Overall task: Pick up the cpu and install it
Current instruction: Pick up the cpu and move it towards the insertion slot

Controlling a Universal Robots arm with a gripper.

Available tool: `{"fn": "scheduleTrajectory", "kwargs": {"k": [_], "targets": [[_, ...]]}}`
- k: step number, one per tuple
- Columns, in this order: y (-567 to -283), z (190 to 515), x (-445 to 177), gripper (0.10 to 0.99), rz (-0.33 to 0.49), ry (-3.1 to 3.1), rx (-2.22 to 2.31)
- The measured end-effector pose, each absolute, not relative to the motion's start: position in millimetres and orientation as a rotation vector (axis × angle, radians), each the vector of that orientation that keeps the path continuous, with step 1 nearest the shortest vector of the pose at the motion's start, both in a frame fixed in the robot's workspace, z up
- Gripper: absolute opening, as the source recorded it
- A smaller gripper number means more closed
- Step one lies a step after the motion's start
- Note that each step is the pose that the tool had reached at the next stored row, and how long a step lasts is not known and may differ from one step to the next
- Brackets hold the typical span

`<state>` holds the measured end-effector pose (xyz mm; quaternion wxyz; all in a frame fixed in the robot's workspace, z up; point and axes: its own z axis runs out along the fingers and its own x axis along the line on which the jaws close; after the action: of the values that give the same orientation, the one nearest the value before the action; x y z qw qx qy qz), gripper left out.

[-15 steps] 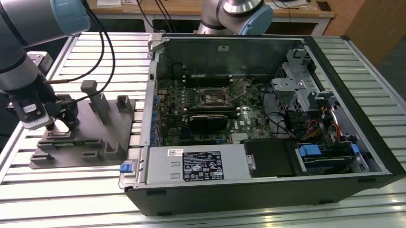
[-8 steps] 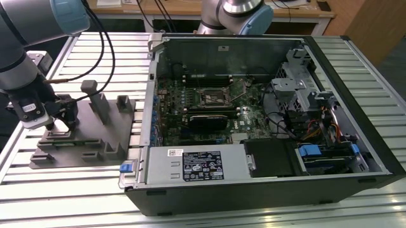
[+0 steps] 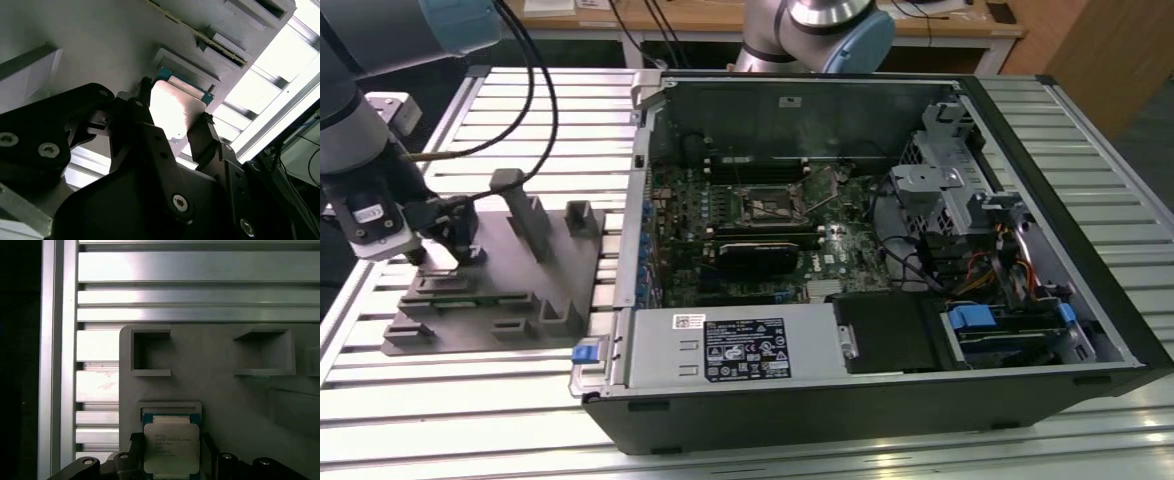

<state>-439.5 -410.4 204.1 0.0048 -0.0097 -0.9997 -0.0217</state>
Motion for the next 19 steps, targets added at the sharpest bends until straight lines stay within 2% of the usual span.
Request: {"fn": "scheduleTrajectory", "kwargs": {"k": [19], "targets": [[-410,250,-440,0.541,-0.068,-3.131,-0.030]]}}
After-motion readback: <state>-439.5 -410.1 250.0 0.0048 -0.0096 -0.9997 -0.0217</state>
